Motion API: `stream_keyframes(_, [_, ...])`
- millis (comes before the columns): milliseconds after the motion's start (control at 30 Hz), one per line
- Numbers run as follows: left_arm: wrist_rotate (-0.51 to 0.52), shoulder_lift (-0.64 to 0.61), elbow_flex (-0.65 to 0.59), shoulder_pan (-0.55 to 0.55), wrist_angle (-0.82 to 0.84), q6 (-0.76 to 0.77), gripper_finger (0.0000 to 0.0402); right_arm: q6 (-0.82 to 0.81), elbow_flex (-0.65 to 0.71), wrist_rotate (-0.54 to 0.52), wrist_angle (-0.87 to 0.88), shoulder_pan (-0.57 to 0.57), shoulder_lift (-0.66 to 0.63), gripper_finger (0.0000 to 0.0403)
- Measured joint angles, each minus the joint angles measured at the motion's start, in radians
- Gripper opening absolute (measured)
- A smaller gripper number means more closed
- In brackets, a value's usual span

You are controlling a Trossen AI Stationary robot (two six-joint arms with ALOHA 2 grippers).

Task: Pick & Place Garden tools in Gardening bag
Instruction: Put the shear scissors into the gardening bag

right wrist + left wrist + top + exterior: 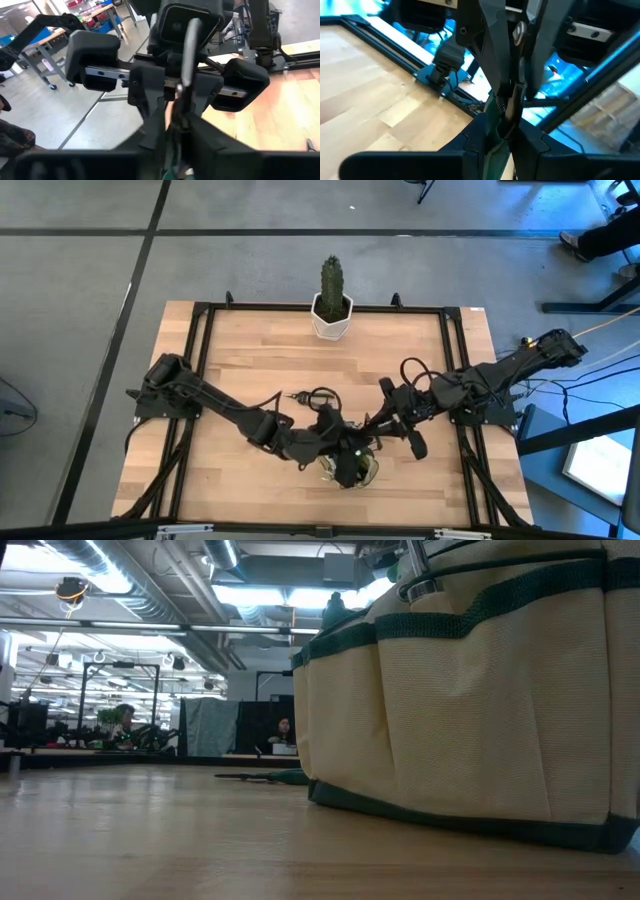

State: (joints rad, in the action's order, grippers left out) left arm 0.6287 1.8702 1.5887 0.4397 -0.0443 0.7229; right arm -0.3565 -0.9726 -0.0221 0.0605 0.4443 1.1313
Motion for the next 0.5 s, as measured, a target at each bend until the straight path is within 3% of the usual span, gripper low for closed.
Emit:
stream_keyframes(267, [0.198,0.000,0.000,0.074,-0.012,0.061,0.0058,-0.003,-0.001,-0.077,0.000,0.076,-0.009,0.0215])
stream_keyframes(400, [0.280,0.000,0.000,0.105,-0.035,0.070,0.0058,-0.011,-0.001,-0.113,0.010,0.110,-0.025,0.0251])
stream_keyframes(500, [0.282,0.005,0.000,0.117,-0.080,0.086,0.0058,-0.051,-0.001,-0.114,0.034,0.134,-0.036,0.0259])
